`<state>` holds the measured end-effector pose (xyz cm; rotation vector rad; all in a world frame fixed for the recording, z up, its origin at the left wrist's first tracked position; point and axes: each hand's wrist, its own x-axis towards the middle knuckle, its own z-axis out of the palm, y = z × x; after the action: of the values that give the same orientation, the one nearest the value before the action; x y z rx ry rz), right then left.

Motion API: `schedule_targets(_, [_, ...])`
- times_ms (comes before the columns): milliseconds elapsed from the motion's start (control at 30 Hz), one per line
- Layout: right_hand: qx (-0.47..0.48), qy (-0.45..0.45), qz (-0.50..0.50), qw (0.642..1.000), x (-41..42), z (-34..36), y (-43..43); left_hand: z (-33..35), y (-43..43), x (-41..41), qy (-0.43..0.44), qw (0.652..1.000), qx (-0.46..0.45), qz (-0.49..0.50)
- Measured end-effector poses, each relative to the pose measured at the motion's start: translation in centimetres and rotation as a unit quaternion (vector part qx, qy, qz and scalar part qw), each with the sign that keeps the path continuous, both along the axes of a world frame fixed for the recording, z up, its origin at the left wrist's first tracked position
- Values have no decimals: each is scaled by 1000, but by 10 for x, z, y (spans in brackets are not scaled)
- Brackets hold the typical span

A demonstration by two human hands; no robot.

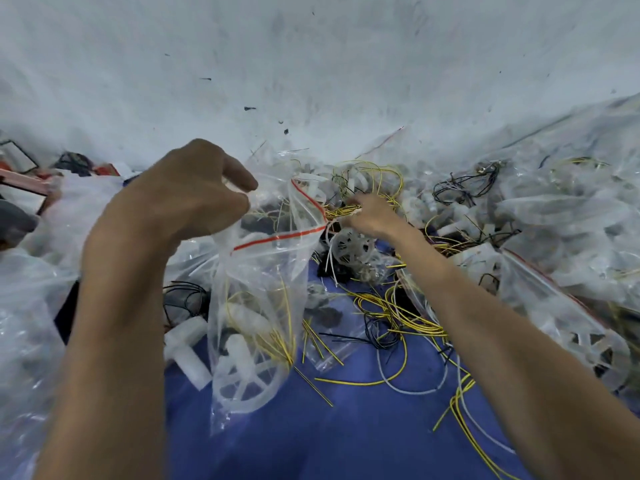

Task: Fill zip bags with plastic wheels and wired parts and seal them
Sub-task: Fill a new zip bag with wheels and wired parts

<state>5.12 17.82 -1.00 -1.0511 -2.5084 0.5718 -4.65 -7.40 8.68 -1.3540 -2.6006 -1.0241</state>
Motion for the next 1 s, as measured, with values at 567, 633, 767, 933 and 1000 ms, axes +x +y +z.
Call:
schedule_targets(567, [163, -219, -150, 950, 45, 0, 19, 3, -10, -8, -8, 1000, 6, -3])
schedule_targets(633, [228, -143, -111, 957, 25, -7, 10, 2, -10, -8, -9, 1000, 2, -10])
schedule_targets(767, [194, -196, 3, 961, -4, -36, -4, 2, -9, -6, -9, 1000, 1, -23])
schedule_targets(933, [237, -101, -45, 965, -3, -47, -7, 2, -8, -7, -1, 1000, -9, -30])
schedule_targets(1000, [174, 0, -65, 983, 8, -37, -1, 2, -6, -7, 1, 999, -13, -32])
